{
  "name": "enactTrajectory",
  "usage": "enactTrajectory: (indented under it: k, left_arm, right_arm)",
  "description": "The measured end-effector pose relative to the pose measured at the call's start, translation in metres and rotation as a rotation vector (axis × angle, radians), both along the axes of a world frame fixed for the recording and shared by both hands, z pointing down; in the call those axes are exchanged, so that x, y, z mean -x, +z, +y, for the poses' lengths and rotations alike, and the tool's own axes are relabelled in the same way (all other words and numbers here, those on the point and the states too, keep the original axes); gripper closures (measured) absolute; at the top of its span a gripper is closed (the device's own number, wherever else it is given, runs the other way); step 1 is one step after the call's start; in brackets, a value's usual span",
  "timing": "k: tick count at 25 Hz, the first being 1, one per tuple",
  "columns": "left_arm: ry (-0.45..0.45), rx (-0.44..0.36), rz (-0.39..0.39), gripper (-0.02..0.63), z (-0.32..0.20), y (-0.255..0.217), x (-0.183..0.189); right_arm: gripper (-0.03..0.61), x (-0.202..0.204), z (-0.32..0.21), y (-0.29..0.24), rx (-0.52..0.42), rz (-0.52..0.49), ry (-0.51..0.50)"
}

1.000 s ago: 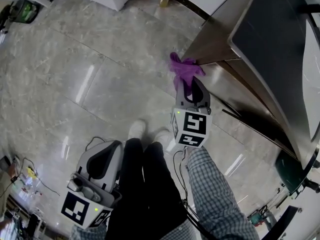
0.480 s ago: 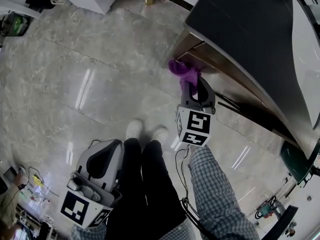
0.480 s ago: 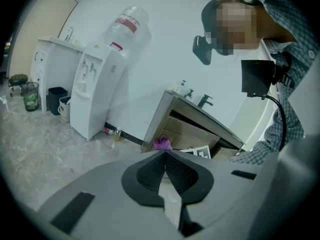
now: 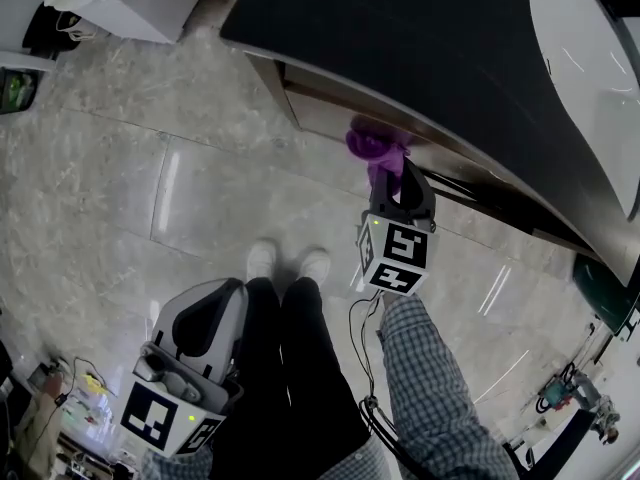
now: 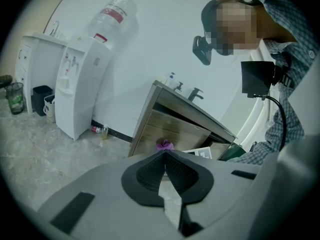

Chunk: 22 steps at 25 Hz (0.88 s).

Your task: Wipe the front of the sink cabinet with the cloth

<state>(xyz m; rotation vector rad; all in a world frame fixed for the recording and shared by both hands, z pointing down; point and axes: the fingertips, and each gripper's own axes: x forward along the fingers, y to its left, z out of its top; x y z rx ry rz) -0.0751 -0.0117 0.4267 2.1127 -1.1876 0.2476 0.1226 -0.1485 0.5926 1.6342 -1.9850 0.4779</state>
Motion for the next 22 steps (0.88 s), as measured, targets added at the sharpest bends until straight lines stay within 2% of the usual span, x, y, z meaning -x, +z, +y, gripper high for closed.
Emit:
enactTrajectory:
  k: [11,22]
  left_arm:
    - [0.085,0.010,0.007,0.602,-0.009,0.005,-0.043]
    - [0.142,0.019,0.010,0.603,-0.017,0.011,-0.068]
  right_arm:
    - [0.502,-0.084,0.015,0.011,0.031,-0.027,0.235]
    - [0.502,-0.139,0.032,0.020,0.051,-0.151,0.498]
